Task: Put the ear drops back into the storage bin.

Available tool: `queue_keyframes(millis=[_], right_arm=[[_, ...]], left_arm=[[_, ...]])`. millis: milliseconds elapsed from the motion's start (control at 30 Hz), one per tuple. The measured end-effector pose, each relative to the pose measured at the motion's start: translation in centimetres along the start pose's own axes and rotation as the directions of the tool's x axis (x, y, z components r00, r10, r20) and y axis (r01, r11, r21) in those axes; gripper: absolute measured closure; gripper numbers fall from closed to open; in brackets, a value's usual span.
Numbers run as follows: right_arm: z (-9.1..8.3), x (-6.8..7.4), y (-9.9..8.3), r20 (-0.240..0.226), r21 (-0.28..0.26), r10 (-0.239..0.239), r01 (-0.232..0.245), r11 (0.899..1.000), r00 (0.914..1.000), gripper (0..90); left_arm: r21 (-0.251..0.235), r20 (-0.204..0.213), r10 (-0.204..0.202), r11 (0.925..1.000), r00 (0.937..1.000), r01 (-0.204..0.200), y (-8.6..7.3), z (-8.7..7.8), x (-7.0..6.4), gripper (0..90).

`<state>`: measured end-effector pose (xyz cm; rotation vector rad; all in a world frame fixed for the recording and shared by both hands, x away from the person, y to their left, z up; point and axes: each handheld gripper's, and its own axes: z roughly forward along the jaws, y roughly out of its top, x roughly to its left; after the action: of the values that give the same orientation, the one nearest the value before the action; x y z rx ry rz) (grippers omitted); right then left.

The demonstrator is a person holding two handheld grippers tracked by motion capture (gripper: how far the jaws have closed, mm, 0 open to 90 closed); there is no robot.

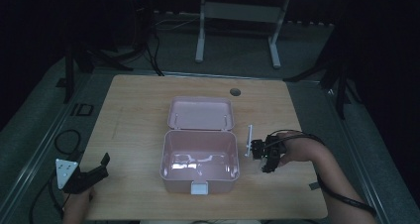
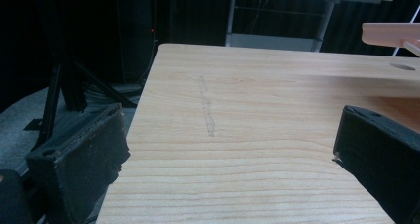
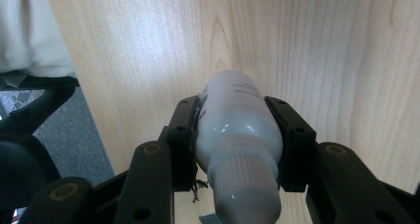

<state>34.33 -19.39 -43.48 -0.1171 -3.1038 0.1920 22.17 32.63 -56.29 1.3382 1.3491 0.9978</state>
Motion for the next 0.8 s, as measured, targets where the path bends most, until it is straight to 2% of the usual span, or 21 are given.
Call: queue_keyframes(millis=[267,467,800], right_arm=[[-1.3,0.4,0.3,-0.003,0.008,0.002,-0.002,1.000,1.0000,59.7],[-3.5,0.7,0.7,0.012,-0.007,-0.019,0.019,1.000,0.9998,59.6],[-6.5,1.1,2.1,0.042,-0.010,-0.025,0.026,1.000,0.9988,59.6]], left_arm=[[0.001,-0.001,-0.001,1.0000,1.0000,0.001,0.0,0.0,0.0,0.5],[0.001,-0.001,-0.002,1.0000,1.0000,0.002,0.0,0.0,0.0,0.5],[0.000,0.000,-0.001,1.0000,1.0000,0.001,0.0,0.0,0.0,0.5]])
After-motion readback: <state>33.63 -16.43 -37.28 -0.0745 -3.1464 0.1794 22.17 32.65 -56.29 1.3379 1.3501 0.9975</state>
